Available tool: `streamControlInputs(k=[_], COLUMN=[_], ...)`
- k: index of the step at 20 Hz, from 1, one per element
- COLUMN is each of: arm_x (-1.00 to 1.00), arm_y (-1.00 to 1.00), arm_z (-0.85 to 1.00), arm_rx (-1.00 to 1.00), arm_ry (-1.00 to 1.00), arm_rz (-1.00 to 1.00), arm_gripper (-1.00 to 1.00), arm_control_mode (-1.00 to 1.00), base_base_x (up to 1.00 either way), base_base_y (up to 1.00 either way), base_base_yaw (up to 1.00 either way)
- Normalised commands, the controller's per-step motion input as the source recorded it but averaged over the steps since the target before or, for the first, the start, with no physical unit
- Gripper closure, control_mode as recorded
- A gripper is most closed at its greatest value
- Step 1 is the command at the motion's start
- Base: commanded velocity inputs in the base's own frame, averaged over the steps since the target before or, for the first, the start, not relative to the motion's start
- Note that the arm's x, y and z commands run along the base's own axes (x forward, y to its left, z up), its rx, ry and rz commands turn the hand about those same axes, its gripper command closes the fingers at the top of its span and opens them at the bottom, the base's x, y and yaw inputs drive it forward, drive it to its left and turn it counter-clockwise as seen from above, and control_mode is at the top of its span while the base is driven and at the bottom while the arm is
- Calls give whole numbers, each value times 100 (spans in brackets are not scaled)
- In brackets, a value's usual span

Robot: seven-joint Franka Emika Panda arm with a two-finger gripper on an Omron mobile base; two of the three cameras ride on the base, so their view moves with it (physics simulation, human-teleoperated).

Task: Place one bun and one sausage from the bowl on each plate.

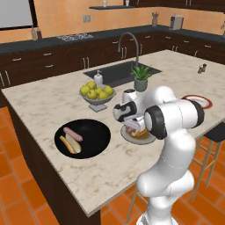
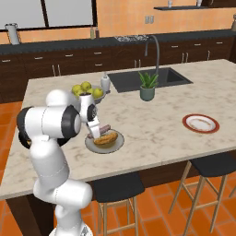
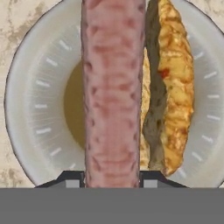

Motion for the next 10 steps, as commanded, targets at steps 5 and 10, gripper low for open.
streamControlInputs(k=[5,10], arm_x=[24,0], arm_y=[0,0], arm_z=[-8,0], arm_rx=[0,0], arm_ry=[0,-1], arm_rz=[-1,-1], arm_gripper=[-100,-100], arm_control_mode=[-100,-100], base_base_x=[0,0], base_base_y=[0,0], base_base_yaw=[0,0])
